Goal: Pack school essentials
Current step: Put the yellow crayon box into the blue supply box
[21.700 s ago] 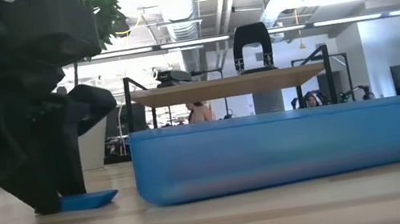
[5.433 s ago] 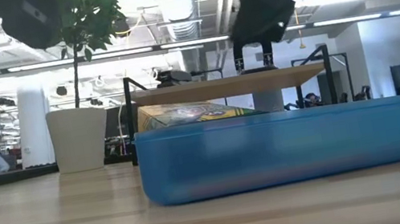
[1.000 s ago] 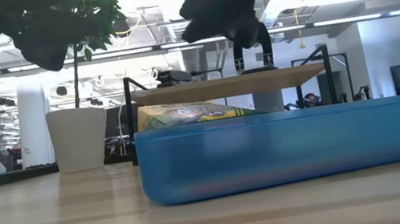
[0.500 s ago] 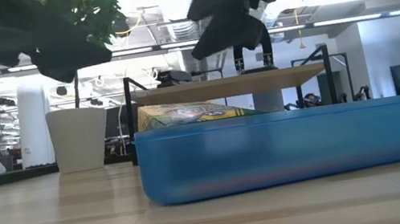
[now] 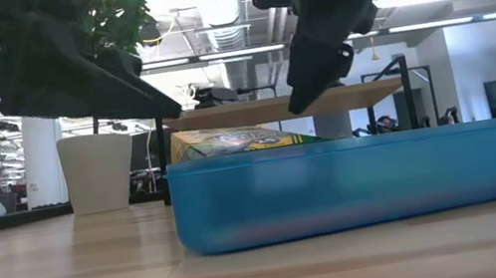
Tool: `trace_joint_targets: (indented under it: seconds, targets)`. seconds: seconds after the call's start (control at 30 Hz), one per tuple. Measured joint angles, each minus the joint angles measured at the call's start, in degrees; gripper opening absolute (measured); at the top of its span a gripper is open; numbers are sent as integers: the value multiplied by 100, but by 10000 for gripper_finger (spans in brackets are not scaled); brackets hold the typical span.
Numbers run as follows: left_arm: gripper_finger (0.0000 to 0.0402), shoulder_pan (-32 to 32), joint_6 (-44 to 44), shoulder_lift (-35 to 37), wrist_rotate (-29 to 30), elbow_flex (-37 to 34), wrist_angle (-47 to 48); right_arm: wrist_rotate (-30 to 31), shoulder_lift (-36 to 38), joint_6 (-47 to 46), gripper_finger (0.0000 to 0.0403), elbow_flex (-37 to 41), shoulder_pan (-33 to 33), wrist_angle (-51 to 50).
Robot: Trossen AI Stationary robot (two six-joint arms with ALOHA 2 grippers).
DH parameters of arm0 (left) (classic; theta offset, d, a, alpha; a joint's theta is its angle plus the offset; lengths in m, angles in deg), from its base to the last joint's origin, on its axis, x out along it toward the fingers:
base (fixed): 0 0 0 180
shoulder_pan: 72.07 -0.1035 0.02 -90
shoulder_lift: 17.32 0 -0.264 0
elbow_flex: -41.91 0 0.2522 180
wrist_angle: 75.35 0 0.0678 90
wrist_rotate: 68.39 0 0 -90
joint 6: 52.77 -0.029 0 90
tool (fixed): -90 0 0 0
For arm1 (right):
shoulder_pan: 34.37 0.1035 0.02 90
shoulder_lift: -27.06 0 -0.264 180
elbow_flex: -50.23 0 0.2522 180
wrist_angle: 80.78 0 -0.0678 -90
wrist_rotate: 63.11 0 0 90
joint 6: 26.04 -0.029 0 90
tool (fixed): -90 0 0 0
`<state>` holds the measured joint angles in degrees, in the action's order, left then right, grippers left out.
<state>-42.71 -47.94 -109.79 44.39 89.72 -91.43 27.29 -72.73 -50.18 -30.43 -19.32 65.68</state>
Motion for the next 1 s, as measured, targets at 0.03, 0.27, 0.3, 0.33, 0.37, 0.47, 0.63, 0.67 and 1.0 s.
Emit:
trace_joint_targets:
  seconds: [0.03,0.27,0.3,0.33,0.37,0.47,0.63,0.67,1.0]
  targets:
    - [217,-7,-28,-34,19,57,100,0,0,1,269,1,4,-5]
    - [217,-157,143,-61,147,201,708,-10,2,3,269,1,28,39]
    - [217,-166,184,-61,141,203,743,-13,2,1,269,1,28,48]
    - [217,-168,206,-61,112,203,832,-16,2,-3,269,1,28,51]
    - [217,-168,225,-60,97,203,935,-20,2,-20,269,1,28,51]
    - [217,-175,187,-61,166,203,1083,-24,2,-45,269,1,28,53]
    - [217,-178,-71,-61,405,203,1432,-28,4,-89,269,1,28,64]
    - [217,-177,-172,-61,502,202,1501,-28,4,-87,269,1,28,61]
    - [215,-183,-1546,-122,895,200,1346,-50,4,-85,269,1,-20,50]
